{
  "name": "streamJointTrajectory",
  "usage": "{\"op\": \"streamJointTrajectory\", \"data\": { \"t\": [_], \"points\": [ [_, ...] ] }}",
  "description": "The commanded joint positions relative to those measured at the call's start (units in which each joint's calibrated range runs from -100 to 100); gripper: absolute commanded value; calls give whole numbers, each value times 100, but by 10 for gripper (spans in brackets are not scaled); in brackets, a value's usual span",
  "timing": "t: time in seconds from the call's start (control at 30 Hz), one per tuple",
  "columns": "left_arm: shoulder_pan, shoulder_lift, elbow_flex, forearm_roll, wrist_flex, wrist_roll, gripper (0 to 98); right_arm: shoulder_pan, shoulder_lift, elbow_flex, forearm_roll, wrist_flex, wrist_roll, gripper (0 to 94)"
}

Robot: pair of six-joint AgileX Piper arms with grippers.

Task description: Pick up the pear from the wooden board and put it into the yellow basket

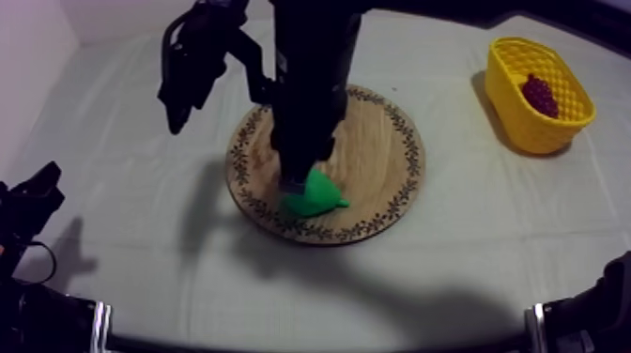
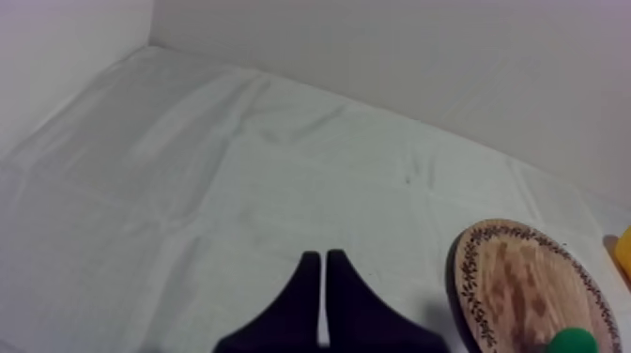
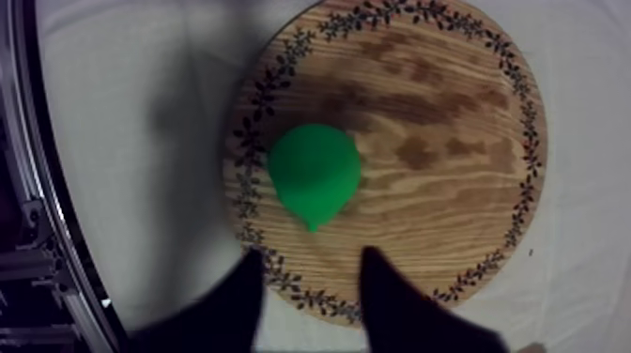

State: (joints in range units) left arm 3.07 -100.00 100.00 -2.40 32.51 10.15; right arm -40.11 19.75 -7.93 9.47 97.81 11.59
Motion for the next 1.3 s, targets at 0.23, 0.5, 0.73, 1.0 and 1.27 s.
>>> {"op": "streamJointTrajectory", "data": {
  "t": [0.23, 0.5, 0.73, 1.0, 1.27],
  "points": [
    [1, 0, 0, -2, -1, -1, 1, 112, 35, -54, 15, 9, 28, 827],
    [1, 0, 0, -2, -1, -1, 1, 162, 129, 174, -170, -59, 218, 851],
    [1, 0, 0, -2, -1, -1, 1, 291, 464, 279, -409, -405, 315, 809],
    [1, 0, 0, -2, -1, -1, 1, 390, 939, 356, -621, -980, 427, 747],
    [1, 0, 0, -2, -1, -1, 1, 380, 1345, 416, -692, -1356, 528, 717]
  ]
}}
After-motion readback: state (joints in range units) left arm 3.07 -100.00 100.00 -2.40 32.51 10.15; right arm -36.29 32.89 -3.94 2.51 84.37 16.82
